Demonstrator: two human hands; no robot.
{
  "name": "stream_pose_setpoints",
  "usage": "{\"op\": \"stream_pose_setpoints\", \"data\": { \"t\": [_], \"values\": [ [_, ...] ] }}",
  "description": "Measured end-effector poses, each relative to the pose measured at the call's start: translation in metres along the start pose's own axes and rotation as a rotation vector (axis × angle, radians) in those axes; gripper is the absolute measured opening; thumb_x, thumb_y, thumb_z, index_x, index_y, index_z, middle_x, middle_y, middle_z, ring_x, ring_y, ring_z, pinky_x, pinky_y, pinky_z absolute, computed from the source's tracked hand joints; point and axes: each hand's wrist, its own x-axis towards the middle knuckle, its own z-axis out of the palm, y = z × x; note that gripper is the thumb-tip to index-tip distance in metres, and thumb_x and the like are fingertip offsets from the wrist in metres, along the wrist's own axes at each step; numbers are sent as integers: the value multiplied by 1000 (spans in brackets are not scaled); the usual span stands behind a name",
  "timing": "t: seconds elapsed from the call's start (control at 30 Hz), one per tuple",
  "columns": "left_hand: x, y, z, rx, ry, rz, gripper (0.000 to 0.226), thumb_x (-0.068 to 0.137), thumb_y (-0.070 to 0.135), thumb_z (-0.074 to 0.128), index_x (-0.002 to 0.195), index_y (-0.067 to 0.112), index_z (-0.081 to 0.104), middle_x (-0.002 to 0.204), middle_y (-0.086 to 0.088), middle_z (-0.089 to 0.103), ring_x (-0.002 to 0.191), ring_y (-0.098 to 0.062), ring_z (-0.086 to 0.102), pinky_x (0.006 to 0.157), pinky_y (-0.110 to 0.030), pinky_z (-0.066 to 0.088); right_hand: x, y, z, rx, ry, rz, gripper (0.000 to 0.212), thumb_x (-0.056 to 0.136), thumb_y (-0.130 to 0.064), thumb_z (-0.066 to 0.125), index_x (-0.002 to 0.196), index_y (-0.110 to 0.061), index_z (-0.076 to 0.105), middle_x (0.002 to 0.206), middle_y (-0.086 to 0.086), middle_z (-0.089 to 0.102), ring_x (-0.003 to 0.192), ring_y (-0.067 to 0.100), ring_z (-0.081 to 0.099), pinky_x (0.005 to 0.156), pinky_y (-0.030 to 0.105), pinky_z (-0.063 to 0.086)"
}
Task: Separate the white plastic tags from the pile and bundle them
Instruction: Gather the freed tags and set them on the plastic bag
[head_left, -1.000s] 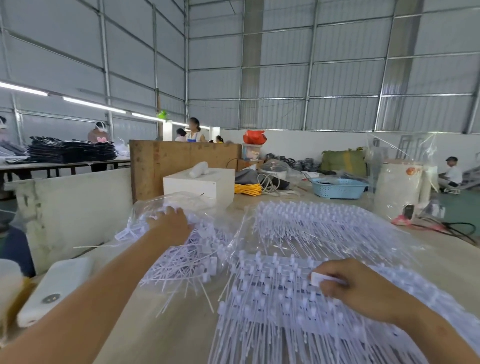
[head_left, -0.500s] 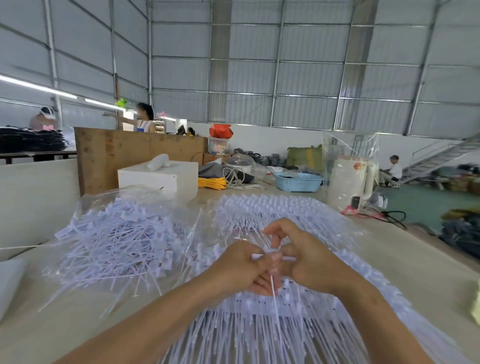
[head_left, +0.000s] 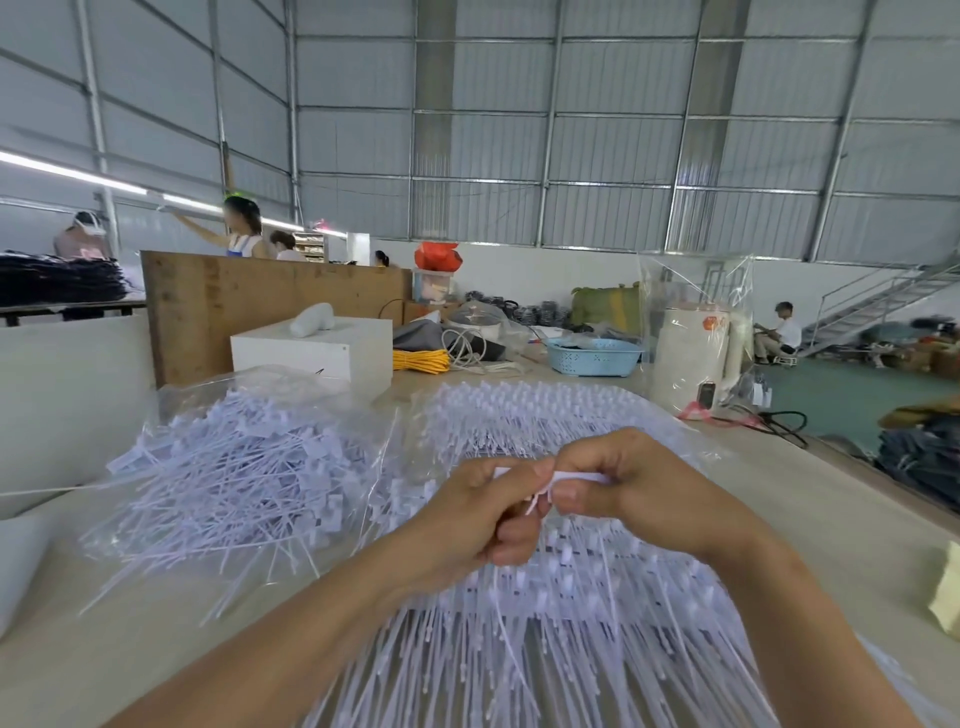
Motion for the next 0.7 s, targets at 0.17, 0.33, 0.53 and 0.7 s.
{"op": "stream_pose_setpoints", "data": {
  "t": [0.17, 0.33, 0.53, 0.7],
  "values": [
    [-4, 3, 3, -102, -138, -25, 33, 88, 32, 49, 61, 14, 53, 40, 9, 26, 34, -5, 21, 43, -15, 23, -8, -8, -7, 130, -102, -36, 22, 77, -18, 61, 64, -30, 73, 62, -5, 58, 62, 8, 47, 60, 18, 36],
    [-6, 0, 2, -170, -241, -78, 34, 88, 34, 55, 58, 17, 57, 38, 12, 26, 32, -3, 22, 42, -12, 26, -8, 2, -6, 192, -160, -49, 23, 77, -17, 61, 61, -29, 72, 57, -4, 52, 55, 11, 36, 54, 23, 27],
    [-7, 18, -15, -480, -230, 73, 33, 88, 42, 58, 69, 15, 65, 40, 11, 36, 33, -3, 34, 40, -14, 35, -12, 13, -17, 319, 167, -74, 25, 82, -23, 67, 58, -21, 65, 54, -9, 48, 50, 5, 37, 51, 18, 29],
    [1, 5, -17, -526, 208, -34, 23, 85, 22, 50, 97, 10, 65, 54, -5, 55, 35, -11, 41, 39, -16, 37, -7, -12, -3, 254, 115, -189, 8, 83, -20, 66, 87, -14, 70, 72, -4, 58, 64, 3, 51, 59, 10, 41]
  ]
}}
